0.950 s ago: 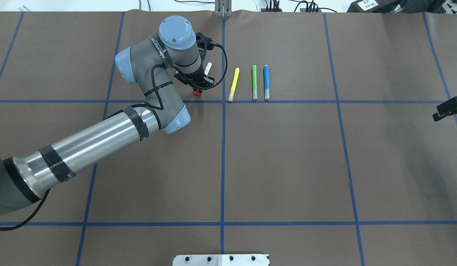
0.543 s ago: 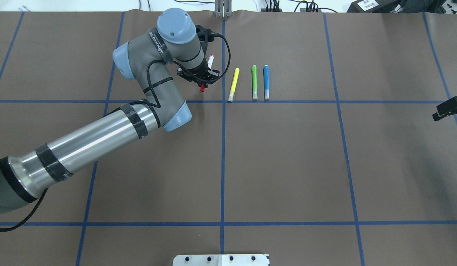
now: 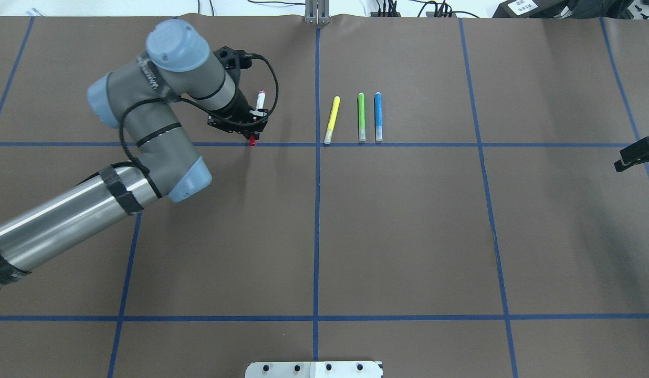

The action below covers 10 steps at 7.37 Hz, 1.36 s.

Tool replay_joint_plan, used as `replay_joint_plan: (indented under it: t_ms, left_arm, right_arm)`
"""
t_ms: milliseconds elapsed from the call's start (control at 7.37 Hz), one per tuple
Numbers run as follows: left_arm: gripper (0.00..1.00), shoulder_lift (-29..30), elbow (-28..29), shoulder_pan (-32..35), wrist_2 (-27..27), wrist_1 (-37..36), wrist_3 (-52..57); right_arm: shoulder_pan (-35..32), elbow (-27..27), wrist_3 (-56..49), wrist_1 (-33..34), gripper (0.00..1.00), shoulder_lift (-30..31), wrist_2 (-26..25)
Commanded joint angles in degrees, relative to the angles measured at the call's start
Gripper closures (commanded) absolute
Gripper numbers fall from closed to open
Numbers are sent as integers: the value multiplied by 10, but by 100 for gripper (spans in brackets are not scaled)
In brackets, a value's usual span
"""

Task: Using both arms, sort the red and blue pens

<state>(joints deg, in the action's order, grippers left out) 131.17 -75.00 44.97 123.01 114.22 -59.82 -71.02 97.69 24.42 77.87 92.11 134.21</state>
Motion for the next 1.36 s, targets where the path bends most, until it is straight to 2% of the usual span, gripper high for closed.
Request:
replay_joint_plan:
  t_ms: [0,136,407,950,1222]
  left_arm:
    - [100,-82,-51,53,76,-1,0]
    - [100,-90,-52,65,71,-2,0]
    - [100,-158,-65,133,54,1,22]
    - [100,-278,-68,225,-29,1,284]
    - [100,-324,-61,285,-31,-1,394]
  right_arm:
    - [0,0,0,0,0,0,0]
    - [0,0,-1,0,0,0,0]
    - [0,0,-2,0,0,-1,-2]
    - [1,-3,-2,0,0,-4,-4]
    - [1,-9,-2,-1,0,-8,-4]
